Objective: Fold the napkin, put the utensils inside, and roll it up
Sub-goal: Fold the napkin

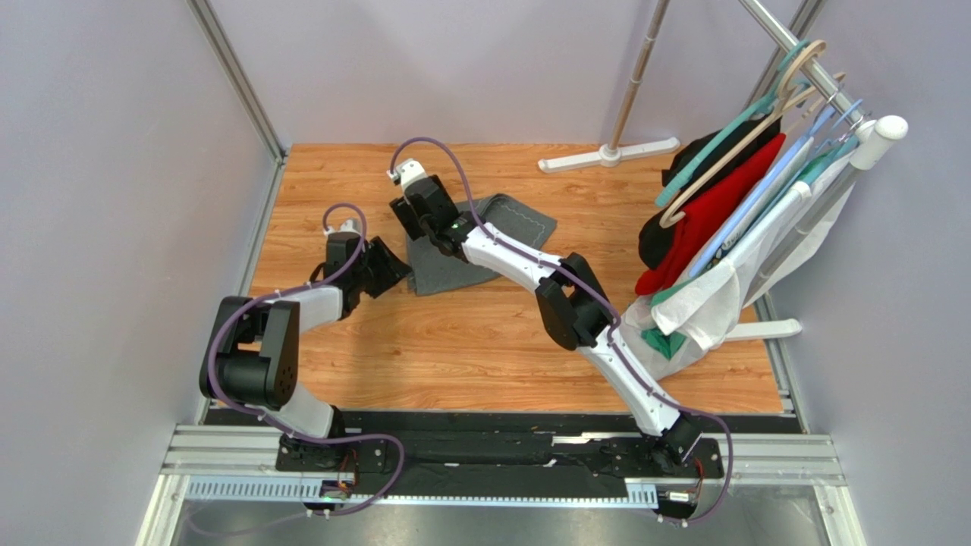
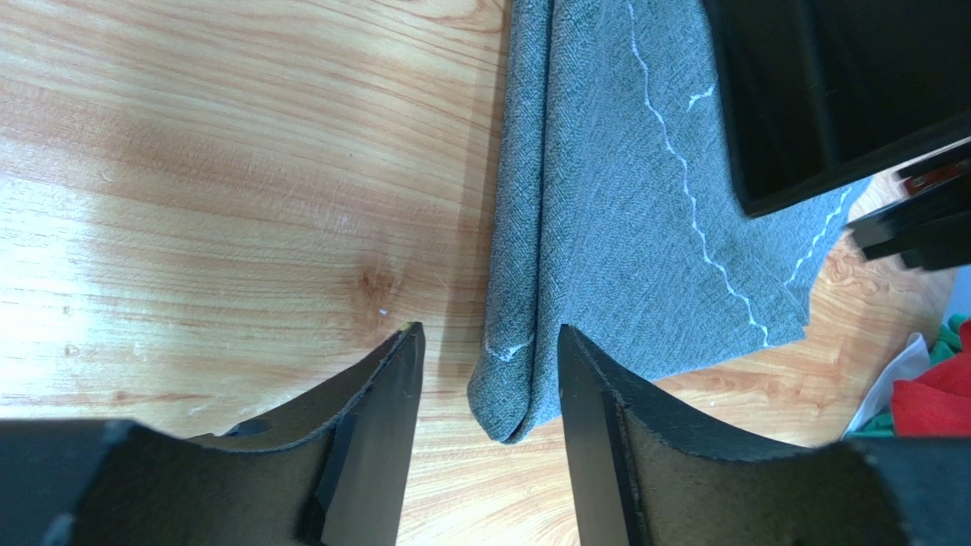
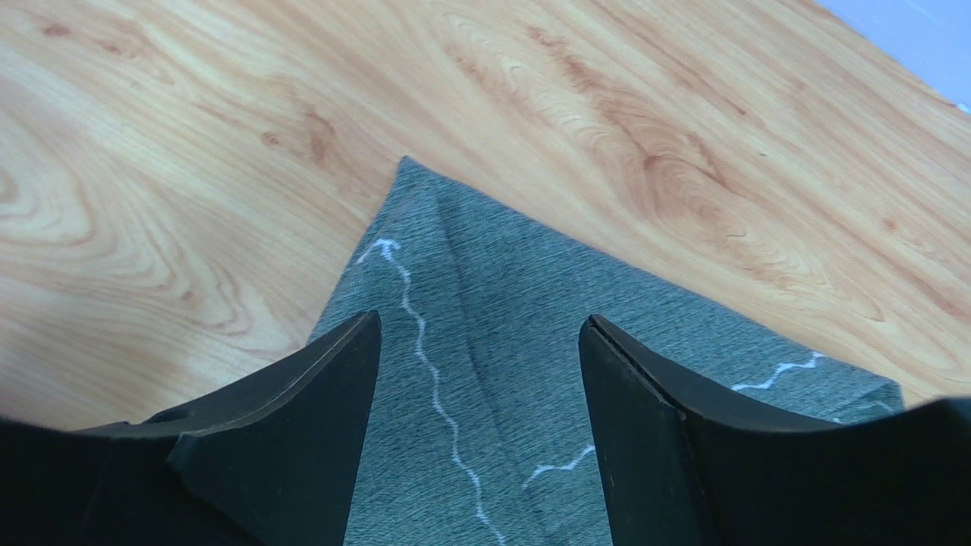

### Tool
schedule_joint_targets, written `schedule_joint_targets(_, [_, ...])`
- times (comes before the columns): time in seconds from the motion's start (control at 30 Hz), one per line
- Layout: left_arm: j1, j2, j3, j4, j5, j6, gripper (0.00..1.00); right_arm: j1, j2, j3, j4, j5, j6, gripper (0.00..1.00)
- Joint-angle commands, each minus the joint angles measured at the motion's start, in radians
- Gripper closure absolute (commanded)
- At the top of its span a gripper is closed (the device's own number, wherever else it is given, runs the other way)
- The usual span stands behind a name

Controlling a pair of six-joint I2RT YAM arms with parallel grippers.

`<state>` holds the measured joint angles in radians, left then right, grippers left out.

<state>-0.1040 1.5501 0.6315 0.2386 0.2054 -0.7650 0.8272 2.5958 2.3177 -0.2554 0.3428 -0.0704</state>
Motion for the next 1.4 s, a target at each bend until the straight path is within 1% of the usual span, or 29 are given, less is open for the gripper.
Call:
schedule_joint_targets(0.0, [0.003,0.008,0.026,0.062,0.041,-0.019,0.43,-0.008,-0.207,-0.044,0.047,0.018,0.035,0.31])
schedule_joint_targets(0.03, [0.003,0.031,0.034,0.068,0.069,-0.020,0.42,-0.008,-0.239,-0.116,0.047,0.016,0.043,0.30])
schedule_joint_targets(0.07, [0.003,0.044,0.042,0.073,0.078,-0.028,0.41,-0.007,-0.319,-0.167,0.048,0.013,0.053,0.30])
schedule_joint_targets(0.1, [0.003,0.056,0.056,0.086,0.086,-0.033,0.40,-0.007,-0.353,-0.213,0.051,0.010,0.063,0.30])
schedule_joint_targets(0.13, [0.003,0.082,0.063,0.096,0.103,-0.036,0.39,-0.007,-0.394,-0.310,0.054,0.006,0.090,0.30])
schedule_joint_targets(0.17, [0.003,0.093,0.072,0.096,0.112,-0.042,0.39,-0.008,-0.428,-0.357,0.054,0.002,0.101,0.31])
schedule_joint_targets(0.2, [0.003,0.108,0.091,0.099,0.120,-0.045,0.39,-0.007,-0.495,-0.398,0.051,0.004,0.113,0.31])
schedule_joint_targets(0.23, [0.003,0.135,0.100,0.102,0.143,-0.049,0.42,-0.007,-0.525,-0.449,0.042,0.005,0.147,0.32])
schedule_joint_targets(0.3, [0.003,0.166,0.122,0.108,0.167,-0.063,0.43,-0.005,-0.584,-0.573,0.031,-0.002,0.178,0.33])
schedule_joint_targets(0.37, [0.001,0.197,0.126,0.119,0.196,-0.077,0.49,-0.003,-0.667,-0.648,0.031,0.002,0.214,0.34])
schedule_joint_targets(0.4, [0.001,0.199,0.119,0.131,0.200,-0.080,0.52,-0.002,-0.690,-0.717,0.033,0.002,0.224,0.34])
schedule_joint_targets(0.43, [0.001,0.196,0.116,0.134,0.200,-0.082,0.54,0.000,-0.732,-0.742,0.031,0.005,0.231,0.34])
schedule_joint_targets(0.5, [-0.002,0.183,0.099,0.133,0.193,-0.076,0.55,0.007,-0.762,-0.805,0.025,0.018,0.250,0.34])
schedule_joint_targets(0.53, [-0.006,0.167,0.093,0.131,0.178,-0.073,0.59,0.010,-0.776,-0.823,0.010,0.027,0.257,0.35])
schedule_joint_targets(0.6, [-0.023,0.150,0.074,0.117,0.158,-0.063,0.60,0.019,-0.813,-0.865,0.001,0.042,0.270,0.35])
schedule_joint_targets(0.63, [-0.031,0.140,0.068,0.117,0.149,-0.060,0.63,0.021,-0.824,-0.877,-0.005,0.048,0.276,0.35])
schedule_joint_targets(0.7, [-0.051,0.130,0.044,0.117,0.143,-0.063,0.66,0.023,-0.850,-0.899,-0.015,0.061,0.296,0.35])
schedule_joint_targets(0.77, [-0.083,0.107,0.016,0.126,0.131,-0.077,0.67,0.026,-0.865,-0.929,-0.027,0.064,0.304,0.36])
schedule_joint_targets(0.9, [-0.152,0.042,-0.088,0.178,0.088,-0.120,0.66,0.027,-0.919,-0.986,-0.042,0.053,0.325,0.36])
schedule_joint_targets(0.97, [-0.218,0.019,-0.105,0.194,0.059,-0.138,0.64,0.030,-0.937,-1.024,-0.045,0.058,0.339,0.36])
schedule_joint_targets(1.1, [-0.296,0.005,-0.119,0.214,0.048,-0.163,0.58,0.033,-0.980,-1.080,-0.056,0.053,0.360,0.36])
schedule_joint_targets(1.13, [-0.302,-0.004,-0.122,0.212,0.054,-0.163,0.52,0.036,-0.999,-1.090,-0.065,0.055,0.362,0.36])
schedule_joint_targets(1.2, [-0.306,-0.024,-0.145,0.191,0.048,-0.162,0.44,0.046,-1.014,-1.122,-0.082,0.064,0.368,0.36])
schedule_joint_targets(1.23, [-0.306,-0.059,-0.151,0.167,0.034,-0.146,0.36,0.053,-1.031,-1.133,-0.087,0.071,0.371,0.36])
schedule_joint_targets(1.27, [-0.306,-0.080,-0.156,0.103,0.019,-0.132,0.34,0.056,-1.040,-1.144,-0.093,0.073,0.382,0.36])
schedule_joint_targets(1.3, [-0.306,-0.106,-0.168,0.073,-0.018,-0.120,0.32,0.061,-1.049,-1.168,-0.100,0.073,0.388,0.37])
schedule_joint_targets(1.37, [-0.306,-0.200,-0.184,-0.008,-0.044,-0.089,0.27,0.073,-1.077,-1.192,-0.102,0.059,0.411,0.37])
